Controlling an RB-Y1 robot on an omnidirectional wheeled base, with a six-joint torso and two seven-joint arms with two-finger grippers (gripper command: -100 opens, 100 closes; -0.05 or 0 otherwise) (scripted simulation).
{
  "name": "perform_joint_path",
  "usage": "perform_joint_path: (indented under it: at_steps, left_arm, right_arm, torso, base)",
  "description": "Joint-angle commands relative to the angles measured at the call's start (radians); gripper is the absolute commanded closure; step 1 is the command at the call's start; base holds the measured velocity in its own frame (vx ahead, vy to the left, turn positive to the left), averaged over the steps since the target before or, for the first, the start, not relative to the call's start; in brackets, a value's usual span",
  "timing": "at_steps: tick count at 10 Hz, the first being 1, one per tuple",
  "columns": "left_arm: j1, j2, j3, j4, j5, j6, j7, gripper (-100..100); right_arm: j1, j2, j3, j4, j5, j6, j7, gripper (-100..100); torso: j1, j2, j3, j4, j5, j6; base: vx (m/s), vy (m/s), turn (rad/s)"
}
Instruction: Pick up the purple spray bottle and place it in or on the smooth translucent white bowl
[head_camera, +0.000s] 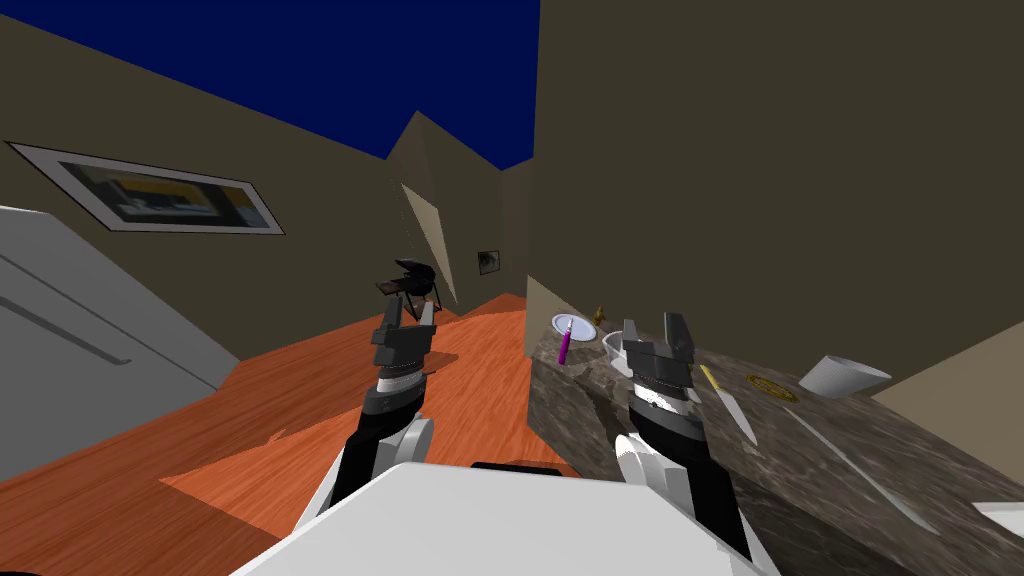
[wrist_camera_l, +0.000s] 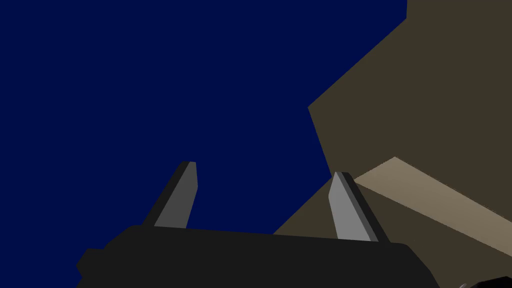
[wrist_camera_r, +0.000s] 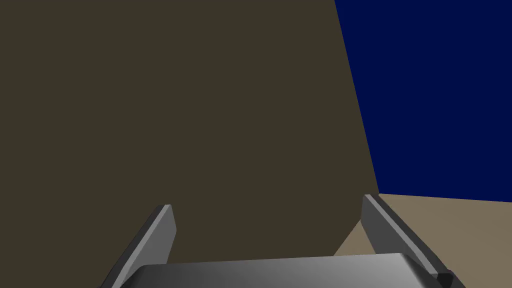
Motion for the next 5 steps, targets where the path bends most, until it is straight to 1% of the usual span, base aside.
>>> perform_joint_path:
  at_steps: [1, 3, 5]
  left_arm:
    - [0.0, 0.0, 0.0, 0.0, 0.0, 0.0, 0.0, 0]
    - [0.0, 0.0, 0.0, 0.0, 0.0, 0.0, 0.0, 0]
    - [0.0, 0.0, 0.0, 0.0, 0.0, 0.0, 0.0, 0]
  right_arm:
    - [0.001, -0.042, -0.005, 0.006, 0.005, 0.007, 0.002, -100]
    - [0.003, -0.102, -0.015, 0.018, 0.016, 0.022, 0.006, -100]
    - [0.005, -0.157, -0.032, 0.036, 0.035, 0.044, 0.011, -100]
  torso:
    - [0.0, 0.0, 0.0, 0.0, 0.0, 0.0]
    - [0.002, -0.001, 0.0, 0.0, 0.0, 0.0]
    - [0.003, -0.002, -0.001, 0.0, 0.001, 0.0]
  base:
    - [0.008, 0.012, -0.011]
    - [0.017, 0.042, -0.022]
    - [0.037, 0.065, -0.028]
